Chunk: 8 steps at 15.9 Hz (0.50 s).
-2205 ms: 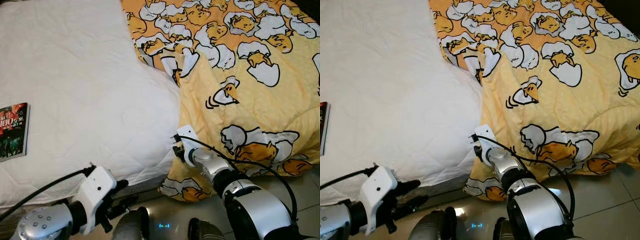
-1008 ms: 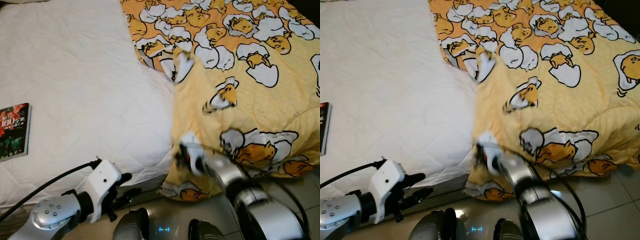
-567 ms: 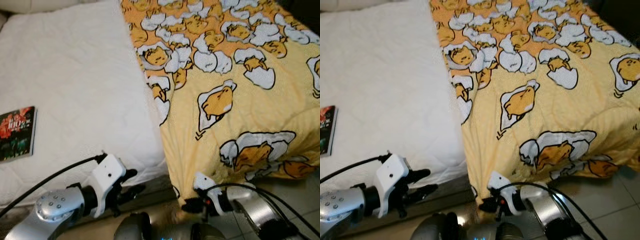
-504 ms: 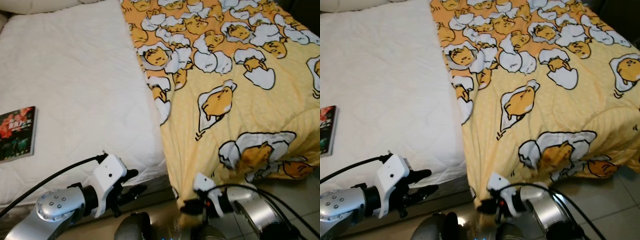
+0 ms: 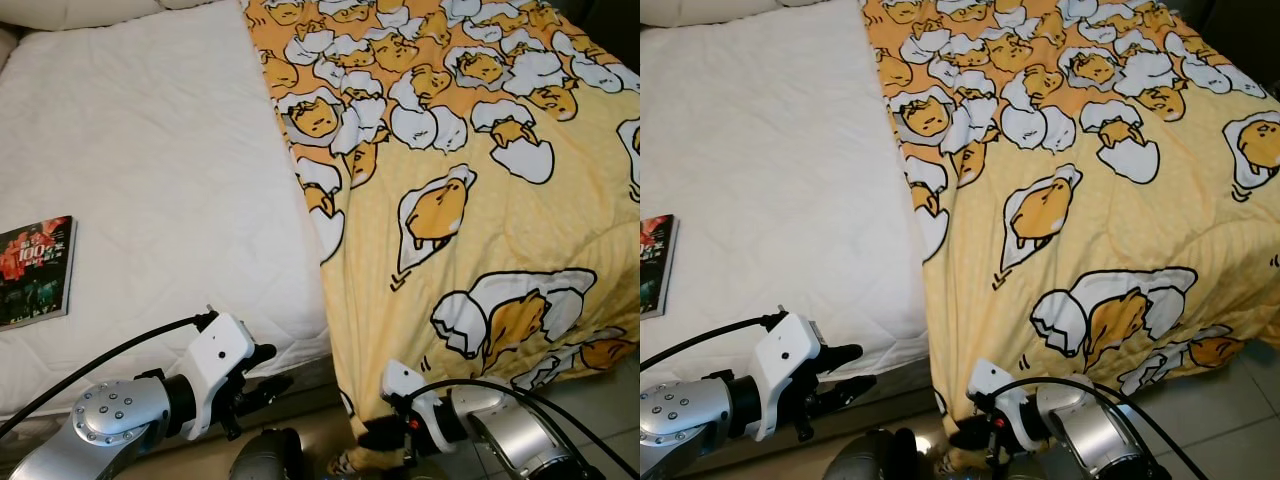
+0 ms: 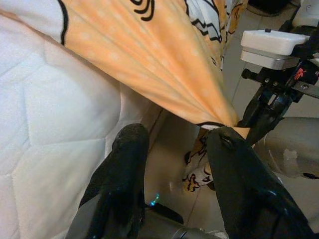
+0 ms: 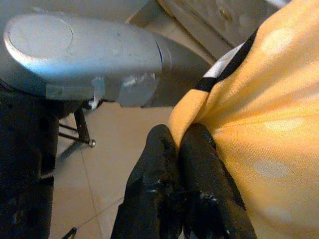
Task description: Clean up the room
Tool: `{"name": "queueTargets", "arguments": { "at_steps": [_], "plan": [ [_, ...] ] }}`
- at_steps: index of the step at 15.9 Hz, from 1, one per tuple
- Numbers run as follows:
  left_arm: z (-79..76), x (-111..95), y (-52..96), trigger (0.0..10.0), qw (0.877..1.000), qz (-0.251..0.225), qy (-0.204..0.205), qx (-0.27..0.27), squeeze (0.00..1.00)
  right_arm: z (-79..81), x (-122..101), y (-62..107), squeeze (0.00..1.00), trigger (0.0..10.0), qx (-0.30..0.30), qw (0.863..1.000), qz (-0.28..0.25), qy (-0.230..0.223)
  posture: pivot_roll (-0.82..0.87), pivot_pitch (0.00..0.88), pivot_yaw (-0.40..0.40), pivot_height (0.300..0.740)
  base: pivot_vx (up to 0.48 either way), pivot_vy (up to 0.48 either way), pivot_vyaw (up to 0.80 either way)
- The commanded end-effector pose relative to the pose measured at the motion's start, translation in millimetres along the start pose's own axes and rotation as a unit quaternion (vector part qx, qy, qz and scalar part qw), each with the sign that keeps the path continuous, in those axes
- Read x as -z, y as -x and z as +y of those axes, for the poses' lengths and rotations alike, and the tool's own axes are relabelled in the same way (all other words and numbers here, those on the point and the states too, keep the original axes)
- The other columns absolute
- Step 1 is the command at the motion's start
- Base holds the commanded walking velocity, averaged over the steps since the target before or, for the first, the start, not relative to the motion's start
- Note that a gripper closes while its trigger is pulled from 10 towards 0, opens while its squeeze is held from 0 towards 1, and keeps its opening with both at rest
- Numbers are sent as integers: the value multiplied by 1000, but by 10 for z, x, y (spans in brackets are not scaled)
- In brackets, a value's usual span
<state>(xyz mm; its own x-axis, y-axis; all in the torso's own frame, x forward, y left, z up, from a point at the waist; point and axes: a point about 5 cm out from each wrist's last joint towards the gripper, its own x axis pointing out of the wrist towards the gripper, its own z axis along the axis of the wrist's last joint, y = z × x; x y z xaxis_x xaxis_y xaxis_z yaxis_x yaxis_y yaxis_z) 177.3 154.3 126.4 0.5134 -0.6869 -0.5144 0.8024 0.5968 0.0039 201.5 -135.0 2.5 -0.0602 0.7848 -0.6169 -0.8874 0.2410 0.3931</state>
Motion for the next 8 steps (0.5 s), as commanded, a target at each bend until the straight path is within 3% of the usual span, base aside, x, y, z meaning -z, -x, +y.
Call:
{"name": "queueTargets", "arguments": {
  "at_steps": [1, 2, 4, 8],
  "plan": [
    [-40, -8, 8, 10000, 1000, 2, -6, 4, 0, 81, 39, -68, 1000, 10000, -21, 1000, 12, -3, 149, 120, 82, 740, 0, 0, 0],
    [-34, 10, -16, 10000, 1000, -2, 3, -8, 0, 8, 24, -5, 1000, 10000, 24, 1000, 3, -15, 137, 97, 78, 740, 0, 0, 0],
    [7, 50, -42, 10000, 999, -6, 15, -36, 0, -18, -26, 120, 1000, 10000, 58, 998, -17, -20, 111, 70, 72, 740, 0, 0, 0],
    [157, 90, -120, 10000, 992, -28, 44, -111, 0, 38, -159, 398, 1000, 10000, 106, 992, -70, -28, 68, 5, 60, 740, 0, 0, 0]
  ]
}}
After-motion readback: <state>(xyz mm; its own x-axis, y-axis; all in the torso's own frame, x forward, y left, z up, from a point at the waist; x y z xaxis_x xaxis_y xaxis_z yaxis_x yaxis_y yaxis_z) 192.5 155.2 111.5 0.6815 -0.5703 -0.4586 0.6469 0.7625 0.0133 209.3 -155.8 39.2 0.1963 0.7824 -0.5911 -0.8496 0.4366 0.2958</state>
